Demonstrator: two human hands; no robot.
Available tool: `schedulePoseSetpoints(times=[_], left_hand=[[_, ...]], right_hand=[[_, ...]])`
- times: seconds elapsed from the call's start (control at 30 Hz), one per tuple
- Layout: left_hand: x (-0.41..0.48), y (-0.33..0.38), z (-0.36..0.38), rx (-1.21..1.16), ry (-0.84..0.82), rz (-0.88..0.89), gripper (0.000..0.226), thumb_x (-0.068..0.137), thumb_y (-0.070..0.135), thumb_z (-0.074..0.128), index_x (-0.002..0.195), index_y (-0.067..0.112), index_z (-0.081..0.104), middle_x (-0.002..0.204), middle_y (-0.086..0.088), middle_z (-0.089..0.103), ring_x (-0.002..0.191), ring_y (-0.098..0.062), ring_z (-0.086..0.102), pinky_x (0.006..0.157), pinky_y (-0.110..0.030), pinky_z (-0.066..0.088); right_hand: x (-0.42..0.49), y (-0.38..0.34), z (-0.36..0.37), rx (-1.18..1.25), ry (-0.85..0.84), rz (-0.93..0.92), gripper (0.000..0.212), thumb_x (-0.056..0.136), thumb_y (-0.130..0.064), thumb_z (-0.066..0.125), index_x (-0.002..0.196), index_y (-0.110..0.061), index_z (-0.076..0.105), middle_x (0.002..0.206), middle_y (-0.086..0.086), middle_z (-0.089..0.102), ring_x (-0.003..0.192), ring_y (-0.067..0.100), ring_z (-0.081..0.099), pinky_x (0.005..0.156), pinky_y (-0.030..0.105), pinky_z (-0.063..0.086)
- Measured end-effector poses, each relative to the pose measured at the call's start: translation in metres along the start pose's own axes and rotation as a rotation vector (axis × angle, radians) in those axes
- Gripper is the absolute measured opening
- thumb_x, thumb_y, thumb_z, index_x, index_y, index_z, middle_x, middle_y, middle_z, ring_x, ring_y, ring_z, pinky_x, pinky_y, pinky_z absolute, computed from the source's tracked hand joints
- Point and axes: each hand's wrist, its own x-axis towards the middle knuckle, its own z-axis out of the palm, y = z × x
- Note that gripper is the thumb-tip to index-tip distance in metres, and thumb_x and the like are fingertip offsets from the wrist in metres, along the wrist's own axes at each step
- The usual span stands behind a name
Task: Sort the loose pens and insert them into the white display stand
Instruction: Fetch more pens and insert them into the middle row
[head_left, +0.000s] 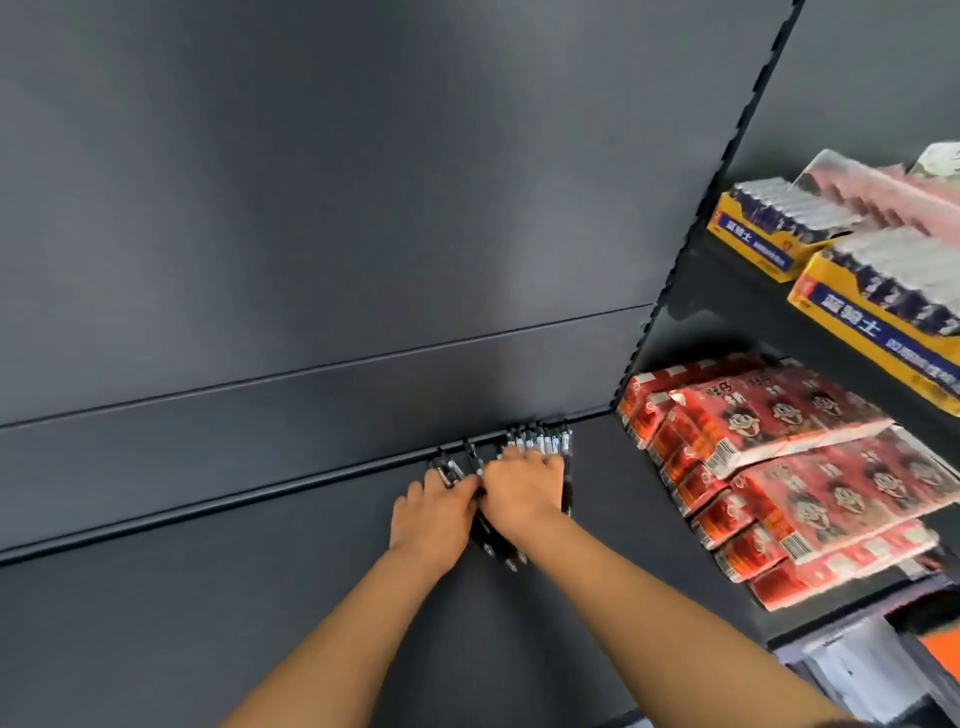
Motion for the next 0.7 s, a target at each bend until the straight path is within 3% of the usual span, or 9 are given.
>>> schedulePoseSetpoints(times=[0.2, 0.33, 0.43, 0.5, 0.6, 0.7], left_hand=[[0.001, 0.0, -0.001, -0.062, -0.033, -0.101, 0.03, 0.097, 0.039, 0.031, 0.127, 0.035, 0.035, 0.119, -0.01, 0.041, 0.108, -0.032, 0.044, 0.09, -0.041, 0.037], [0.001, -0.005, -0.001, -0.208, -0.012, -0.228, 0.044, 0.091, 0.036, 0.042, 0.133, 0.036, 0.03, 0.123, -0.009, 0.042, 0.112, -0.03, 0.046, 0.09, -0.041, 0.037], [0.004, -0.005, -0.004, -0.311, -0.014, -0.319, 0.056, 0.085, 0.041, 0.048, 0.136, 0.035, 0.025, 0.13, -0.007, 0.04, 0.119, -0.028, 0.045, 0.095, -0.043, 0.034], [0.004, -0.005, -0.003, -0.332, -0.006, -0.345, 0.064, 0.083, 0.046, 0.049, 0.139, 0.035, 0.022, 0.133, -0.007, 0.039, 0.121, -0.028, 0.043, 0.097, -0.044, 0.033], [0.003, -0.004, -0.002, -0.348, 0.02, -0.353, 0.076, 0.08, 0.05, 0.052, 0.143, 0.032, 0.014, 0.135, -0.008, 0.038, 0.123, -0.028, 0.043, 0.097, -0.043, 0.034], [0.0, -0.003, -0.001, -0.35, 0.039, -0.319, 0.084, 0.079, 0.047, 0.057, 0.146, 0.028, 0.009, 0.134, -0.011, 0.036, 0.121, -0.03, 0.043, 0.095, -0.042, 0.039]], right_hand=[[0.006, -0.005, -0.004, -0.042, -0.099, -0.004, 0.028, 0.089, -0.034, 0.055, 0.114, -0.026, 0.061, 0.123, 0.003, 0.053, 0.117, 0.027, 0.048, 0.1, 0.047, 0.027], [0.002, -0.012, -0.001, -0.064, -0.102, -0.028, 0.024, 0.087, -0.031, 0.055, 0.11, -0.024, 0.06, 0.121, 0.004, 0.055, 0.119, 0.027, 0.046, 0.102, 0.048, 0.027], [-0.003, -0.017, -0.002, -0.067, -0.063, -0.047, 0.011, 0.086, -0.02, 0.053, 0.092, -0.025, 0.06, 0.106, 0.0, 0.063, 0.111, 0.024, 0.053, 0.097, 0.043, 0.03], [-0.003, -0.019, -0.002, -0.049, -0.03, -0.074, 0.012, 0.085, -0.013, 0.052, 0.085, -0.024, 0.057, 0.096, -0.001, 0.067, 0.101, 0.023, 0.061, 0.094, 0.039, 0.034], [-0.005, -0.018, 0.0, 0.046, 0.028, -0.089, 0.024, 0.086, -0.005, 0.05, 0.108, -0.014, 0.055, 0.106, 0.007, 0.066, 0.099, 0.029, 0.064, 0.074, 0.033, 0.04], [-0.009, -0.016, 0.002, 0.142, 0.075, -0.095, 0.038, 0.084, -0.004, 0.054, 0.118, -0.012, 0.04, 0.118, 0.013, 0.048, 0.093, 0.034, 0.06, 0.059, 0.035, 0.038]])
